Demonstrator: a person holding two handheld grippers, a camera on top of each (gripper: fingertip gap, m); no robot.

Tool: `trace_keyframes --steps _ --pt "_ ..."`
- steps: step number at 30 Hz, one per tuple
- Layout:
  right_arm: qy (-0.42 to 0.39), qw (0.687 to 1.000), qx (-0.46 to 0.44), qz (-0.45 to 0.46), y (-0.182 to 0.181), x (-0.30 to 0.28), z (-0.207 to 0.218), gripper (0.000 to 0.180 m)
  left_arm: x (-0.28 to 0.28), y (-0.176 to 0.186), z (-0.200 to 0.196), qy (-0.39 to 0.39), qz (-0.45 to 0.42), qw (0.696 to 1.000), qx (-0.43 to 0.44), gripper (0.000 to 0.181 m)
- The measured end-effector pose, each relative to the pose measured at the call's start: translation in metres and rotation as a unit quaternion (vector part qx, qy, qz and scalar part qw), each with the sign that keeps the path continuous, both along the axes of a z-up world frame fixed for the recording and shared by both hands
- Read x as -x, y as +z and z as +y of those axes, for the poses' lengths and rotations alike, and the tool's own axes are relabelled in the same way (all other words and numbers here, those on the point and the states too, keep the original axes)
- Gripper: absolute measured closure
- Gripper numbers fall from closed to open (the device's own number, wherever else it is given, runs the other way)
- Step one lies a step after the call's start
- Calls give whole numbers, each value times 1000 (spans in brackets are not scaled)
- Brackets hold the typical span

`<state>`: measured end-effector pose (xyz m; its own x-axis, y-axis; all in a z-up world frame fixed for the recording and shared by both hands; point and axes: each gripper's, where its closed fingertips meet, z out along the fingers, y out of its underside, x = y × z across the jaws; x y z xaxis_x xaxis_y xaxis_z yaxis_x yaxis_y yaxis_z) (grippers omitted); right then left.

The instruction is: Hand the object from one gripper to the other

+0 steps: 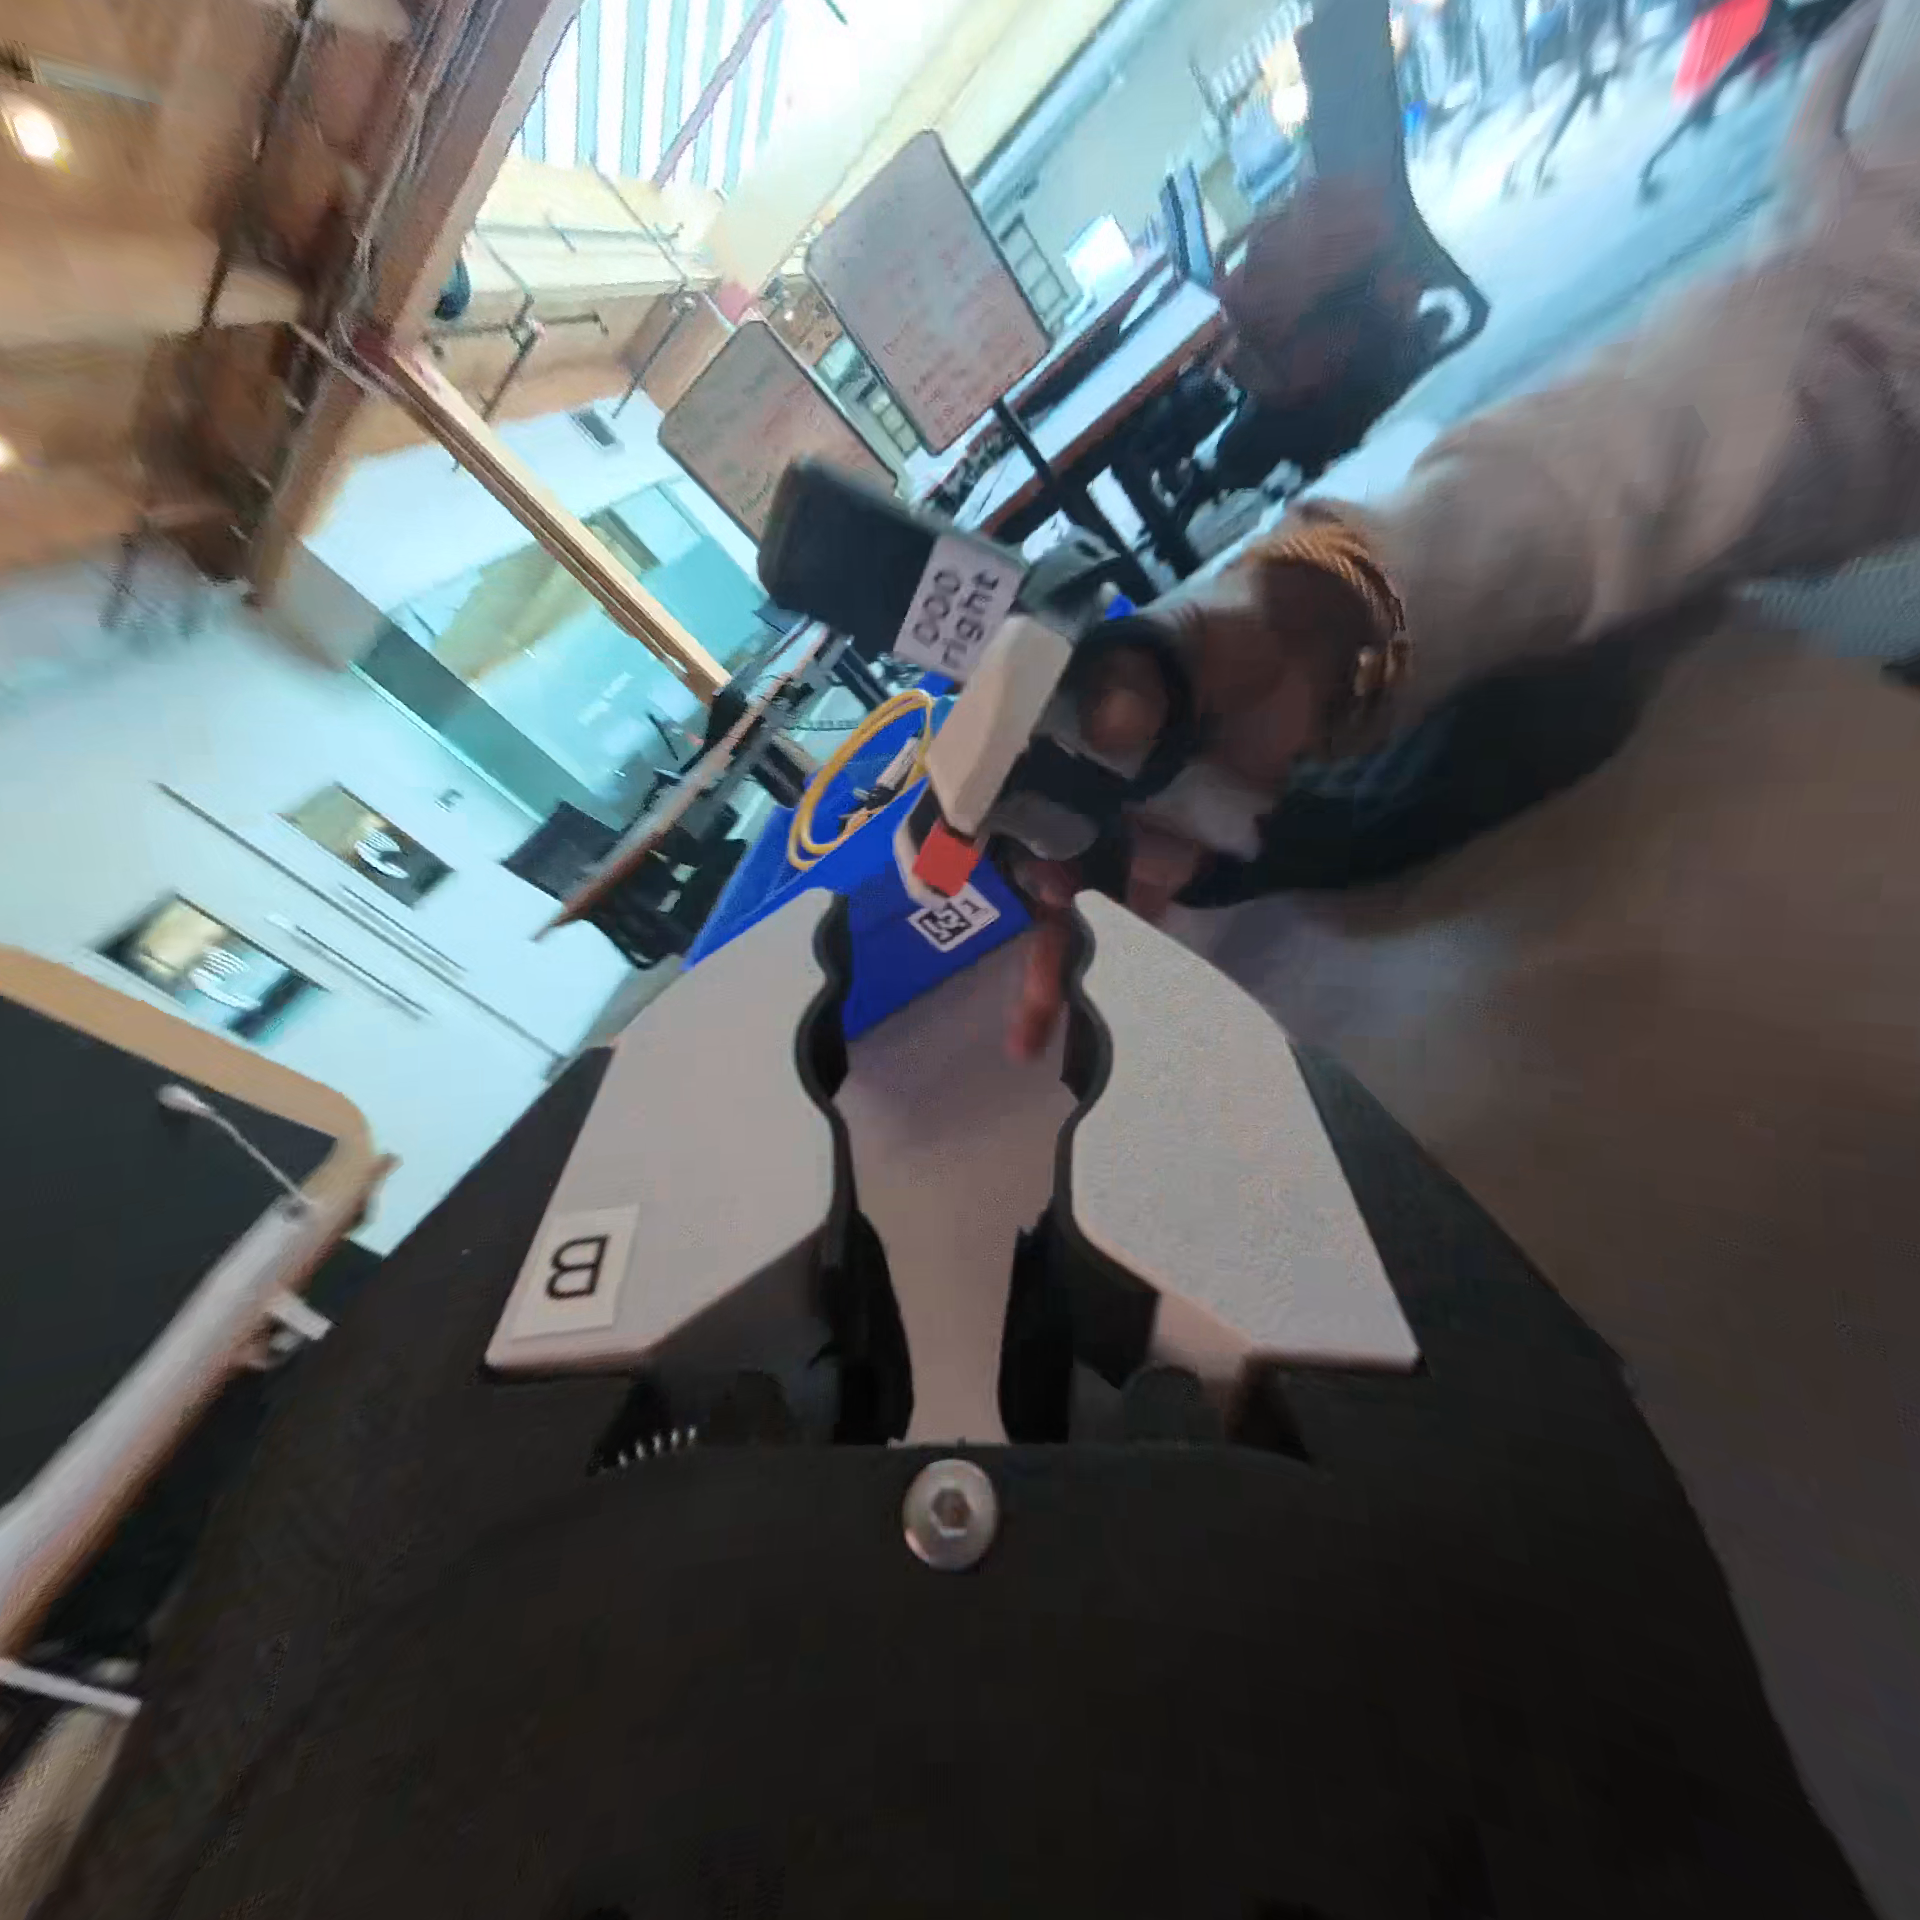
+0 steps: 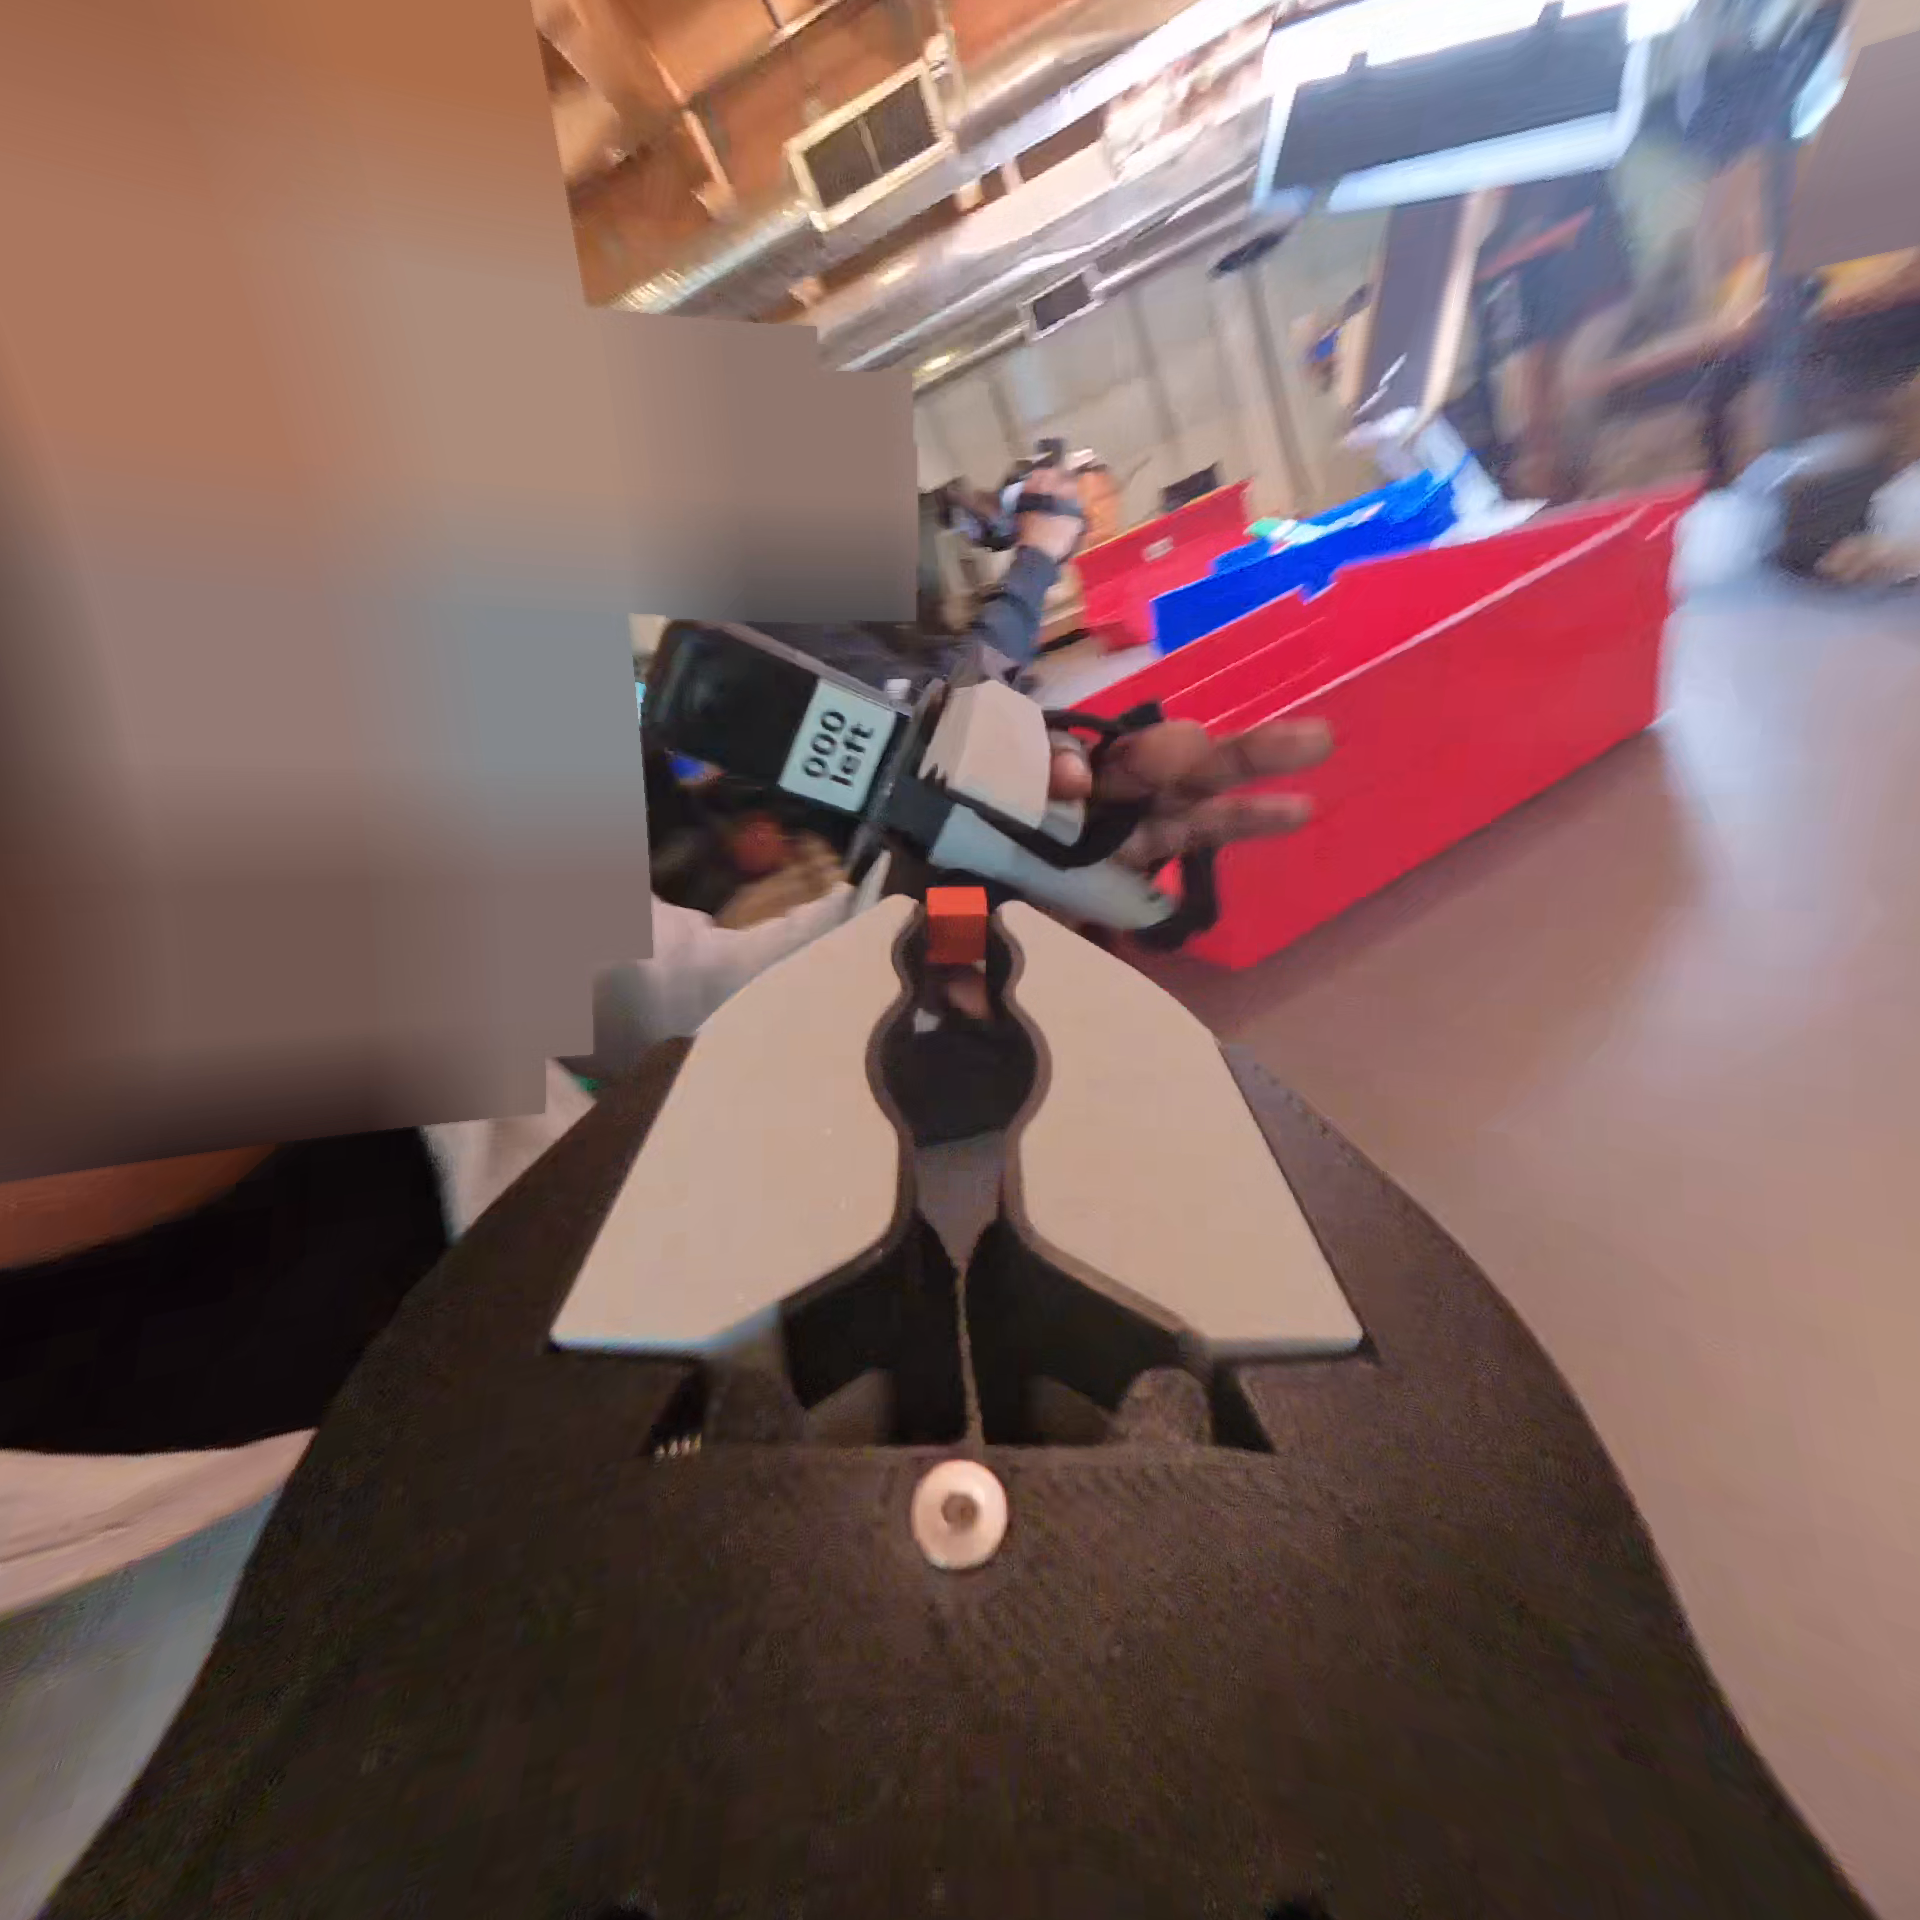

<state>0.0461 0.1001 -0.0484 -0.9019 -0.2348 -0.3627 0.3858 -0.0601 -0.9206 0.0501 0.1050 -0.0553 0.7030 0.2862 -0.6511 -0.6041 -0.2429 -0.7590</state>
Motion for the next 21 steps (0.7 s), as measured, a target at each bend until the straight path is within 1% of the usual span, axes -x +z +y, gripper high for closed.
trace_keyframes --steps 2,5,7,10,12,14,15,16,17,18,19,20,21 --pt "59 995 -12 -84 -5 -7 -2 170 -2 -2 5 8 31 999 12 151" --pt "98 985 -26 -137 -11 -14 -5 169 -5 -8 8 -5 28 999 25 163" --pt "101 984 -33 -146 -13 -14 -6 169 -7 -9 8 -12 23 999 27 170" --pt "95 984 -37 -145 -15 -12 -7 168 -4 -12 8 -9 0 999 31 170" --pt "77 990 -25 -111 -12 -10 -7 165 -3 -7 6 -22 -71 997 -7 171" --pt "28 999 -11 -19 -8 -5 -6 148 -2 0 1 -53 -184 979 -64 171" --pt "-11 998 -9 58 -7 -1 -6 142 -1 4 -1 -72 -250 961 -94 171" --pt "-55 986 -6 155 -6 2 -6 141 -3 6 -3 -100 -315 937 -117 171" --pt "-99 959 0 264 -3 4 -4 143 -5 7 -3 -125 -374 908 -138 171" --pt "-140 917 6 372 -1 3 -3 146 -7 8 -3 -148 -423 881 -149 171" --pt "-169 866 9 470 1 0 -2 148 -10 7 -2 -168 -459 859 -153 171" --pt "-183 818 3 545 0 -4 -3 151 -13 5 -1 -179 -482 844 -153 171" --pt "-187 782 -4 595 -3 -8 -5 152 -14 3 1 -185 -495 836 -150 171"
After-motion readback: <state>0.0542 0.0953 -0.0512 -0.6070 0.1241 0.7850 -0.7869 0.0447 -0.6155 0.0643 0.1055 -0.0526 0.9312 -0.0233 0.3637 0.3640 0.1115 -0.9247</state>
